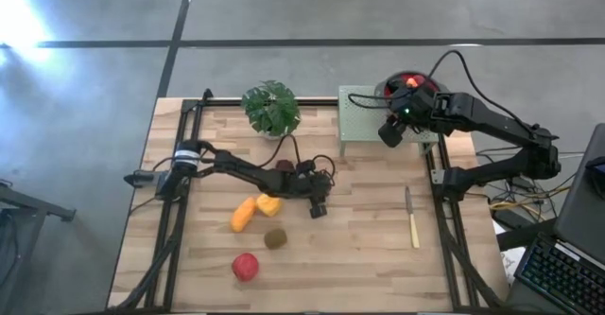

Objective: Pick & Place Fruit
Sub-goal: Put the red strawberry into the red strainer bowl on the shelf

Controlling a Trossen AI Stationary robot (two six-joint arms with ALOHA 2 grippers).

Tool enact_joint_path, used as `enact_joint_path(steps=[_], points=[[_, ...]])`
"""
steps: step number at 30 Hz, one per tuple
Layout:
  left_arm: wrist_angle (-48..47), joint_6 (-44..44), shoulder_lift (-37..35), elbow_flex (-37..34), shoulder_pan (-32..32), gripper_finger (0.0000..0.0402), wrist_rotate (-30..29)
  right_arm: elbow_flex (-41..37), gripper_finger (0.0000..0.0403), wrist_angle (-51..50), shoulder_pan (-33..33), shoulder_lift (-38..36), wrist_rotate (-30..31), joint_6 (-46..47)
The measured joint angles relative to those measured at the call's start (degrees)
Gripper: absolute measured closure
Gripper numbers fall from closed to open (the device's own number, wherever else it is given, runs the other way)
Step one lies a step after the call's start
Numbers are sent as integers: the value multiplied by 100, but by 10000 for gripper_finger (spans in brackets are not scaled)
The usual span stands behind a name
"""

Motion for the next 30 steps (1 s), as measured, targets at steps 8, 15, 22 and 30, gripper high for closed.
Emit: enact_joint_path(steps=[8,15,22,30], points=[[-1,-35,-170,-11,-268,255,90,-62,233,-4,1027,0,-341,-44],[46,-196,-511,-11,-480,252,146,-176,217,15,2583,-2,-292,502],[1077,-703,-938,-275,-549,251,1079,-612,205,399,4469,20,75,1480],[2823,-1713,-1227,-803,-556,251,2242,-1223,211,1800,6311,315,1442,1695]])
